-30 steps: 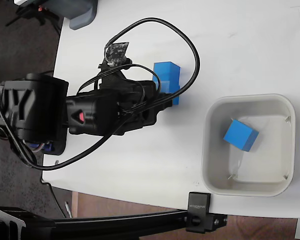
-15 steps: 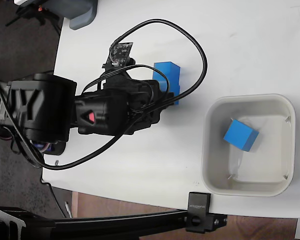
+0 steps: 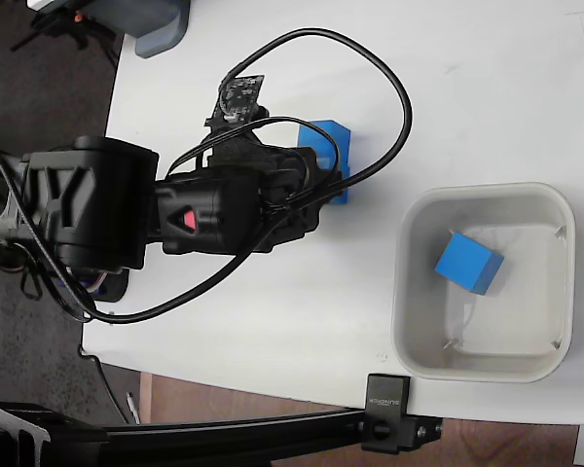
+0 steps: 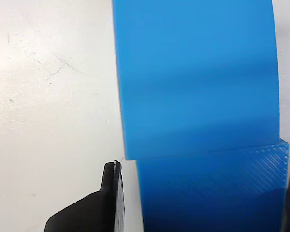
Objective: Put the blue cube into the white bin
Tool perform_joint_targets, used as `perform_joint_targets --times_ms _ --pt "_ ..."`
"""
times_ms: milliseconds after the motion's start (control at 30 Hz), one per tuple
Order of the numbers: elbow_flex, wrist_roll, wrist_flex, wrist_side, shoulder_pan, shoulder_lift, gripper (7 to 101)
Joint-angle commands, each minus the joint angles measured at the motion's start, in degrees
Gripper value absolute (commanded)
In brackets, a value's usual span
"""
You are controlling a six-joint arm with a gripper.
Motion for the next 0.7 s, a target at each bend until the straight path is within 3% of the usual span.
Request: perform_joint_targets --times_ms 33,133,367,700 --pt "-1.4 -7.6 -1.5 -1.6 0.2 3.1 58.6" --pt "-0.4 -6.4 -2.6 -1.8 0.4 3.8 45.4" --pt "-0.5 -5.0 -2.6 -0.4 0.5 5.4 27.4" --pt "-1.4 -4.4 3.3 4.5 4.1 14.6 27.4"
